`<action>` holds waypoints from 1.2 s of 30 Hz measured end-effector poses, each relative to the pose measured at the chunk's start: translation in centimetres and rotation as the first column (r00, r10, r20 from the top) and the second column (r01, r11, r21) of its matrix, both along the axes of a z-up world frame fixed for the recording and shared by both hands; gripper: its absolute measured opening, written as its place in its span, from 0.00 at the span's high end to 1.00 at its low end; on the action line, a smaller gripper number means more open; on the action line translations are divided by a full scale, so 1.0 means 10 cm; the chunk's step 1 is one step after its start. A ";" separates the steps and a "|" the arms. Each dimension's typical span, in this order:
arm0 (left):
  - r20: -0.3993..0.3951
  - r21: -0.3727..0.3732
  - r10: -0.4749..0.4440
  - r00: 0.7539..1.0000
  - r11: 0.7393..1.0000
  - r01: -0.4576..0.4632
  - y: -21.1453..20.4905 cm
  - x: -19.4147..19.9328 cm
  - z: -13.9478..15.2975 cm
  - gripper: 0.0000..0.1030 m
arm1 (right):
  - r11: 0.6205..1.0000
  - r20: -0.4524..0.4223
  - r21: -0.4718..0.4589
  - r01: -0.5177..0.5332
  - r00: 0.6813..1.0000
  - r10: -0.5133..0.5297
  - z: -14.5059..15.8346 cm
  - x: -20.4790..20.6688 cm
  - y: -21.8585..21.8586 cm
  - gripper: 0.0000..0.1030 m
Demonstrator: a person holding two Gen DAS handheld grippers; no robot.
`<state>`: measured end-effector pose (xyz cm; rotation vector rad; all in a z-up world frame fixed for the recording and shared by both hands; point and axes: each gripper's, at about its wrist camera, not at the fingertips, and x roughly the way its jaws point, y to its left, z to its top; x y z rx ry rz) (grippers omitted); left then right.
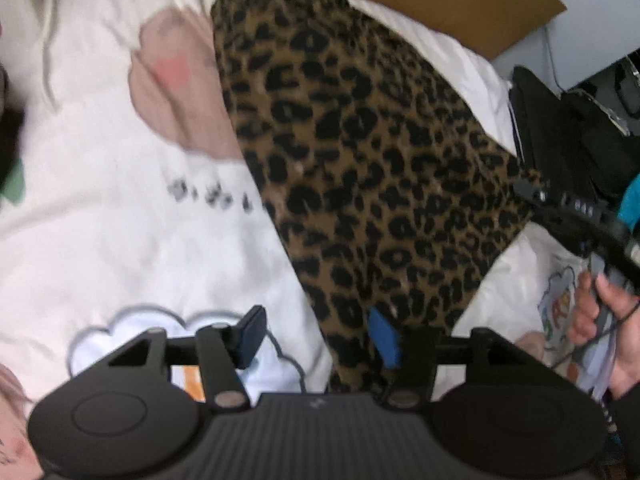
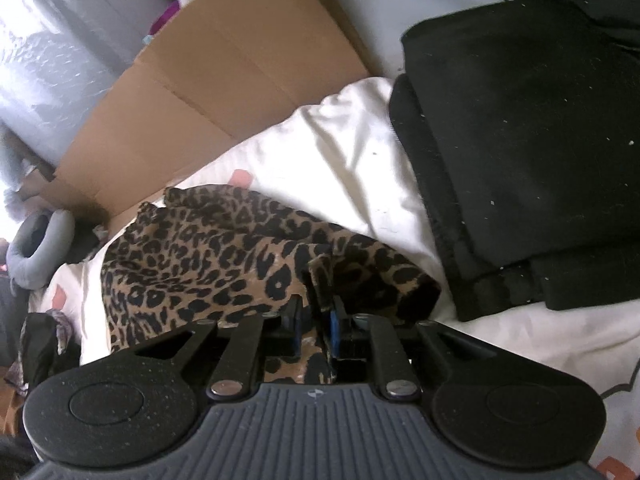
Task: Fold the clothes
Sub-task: 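Fold the skirt over with the left tool and open it onto the sheet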
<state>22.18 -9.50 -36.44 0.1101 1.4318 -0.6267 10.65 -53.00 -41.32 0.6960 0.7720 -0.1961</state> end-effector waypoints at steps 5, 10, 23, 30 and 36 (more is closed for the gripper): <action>0.006 0.028 0.056 0.998 0.998 -0.056 -0.07 0.26 0.10 0.40 | 1.000 0.021 0.007 0.007 1.000 -0.007 -0.03 -0.05 -0.03 0.99; 0.053 0.044 0.045 0.998 0.998 -0.047 -0.25 0.52 0.24 0.40 | 0.999 0.031 0.027 0.033 0.999 -0.034 -0.10 -0.11 -0.09 0.99; 0.178 0.007 0.026 0.984 1.000 -0.028 -0.96 1.13 0.52 0.40 | 0.993 0.049 0.092 0.067 0.996 -0.072 -0.19 -0.21 -0.21 0.99; 0.221 -0.026 0.045 0.974 0.999 -0.041 -1.28 1.42 0.49 0.47 | 0.988 0.074 0.127 0.085 0.993 -0.095 -0.12 -0.26 -0.28 1.00; 0.268 -0.047 0.101 0.958 0.995 -0.092 -1.56 1.68 0.45 0.52 | 0.990 0.045 0.111 0.087 0.995 -0.093 -0.19 -0.28 -0.30 1.00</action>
